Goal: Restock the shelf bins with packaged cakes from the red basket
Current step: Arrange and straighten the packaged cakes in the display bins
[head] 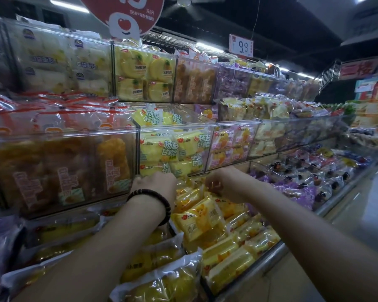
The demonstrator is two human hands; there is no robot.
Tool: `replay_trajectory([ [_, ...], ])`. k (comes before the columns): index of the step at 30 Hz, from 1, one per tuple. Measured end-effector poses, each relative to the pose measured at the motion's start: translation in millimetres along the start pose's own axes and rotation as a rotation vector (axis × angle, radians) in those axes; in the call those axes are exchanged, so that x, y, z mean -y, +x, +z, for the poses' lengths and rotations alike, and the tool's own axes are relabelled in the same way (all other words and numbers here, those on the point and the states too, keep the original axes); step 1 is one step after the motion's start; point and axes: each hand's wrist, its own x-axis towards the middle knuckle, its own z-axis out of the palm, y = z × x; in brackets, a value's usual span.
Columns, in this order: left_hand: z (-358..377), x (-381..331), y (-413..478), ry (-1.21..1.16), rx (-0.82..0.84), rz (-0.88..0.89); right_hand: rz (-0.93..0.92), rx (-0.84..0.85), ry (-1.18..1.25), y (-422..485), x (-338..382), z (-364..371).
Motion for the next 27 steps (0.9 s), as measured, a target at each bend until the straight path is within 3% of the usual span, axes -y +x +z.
replay_trajectory([
  [4,-14,1,-7,-0.058,0.023,0.019,-0.044,0.013,0.127,-11,2,-5],
  [7,-25,1,-14,-0.127,0.012,0.058,-0.013,-0.073,0.252,-24,0,-13],
  [10,-32,-7,-22,-0.268,0.122,0.172,-0.066,-0.127,0.246,-40,1,-24],
  [13,-34,-18,-31,-0.212,0.28,0.249,-0.157,0.002,0.233,-53,7,-31],
  [16,-31,-21,-35,-0.088,0.338,0.263,-0.167,0.119,0.093,-59,14,-25],
  [22,-37,-17,-33,-0.077,0.17,0.193,-0.188,-0.128,0.117,-56,30,-14],
  [27,-29,-12,-29,-0.191,0.099,0.176,-0.148,-0.164,0.063,-48,36,-4],
])
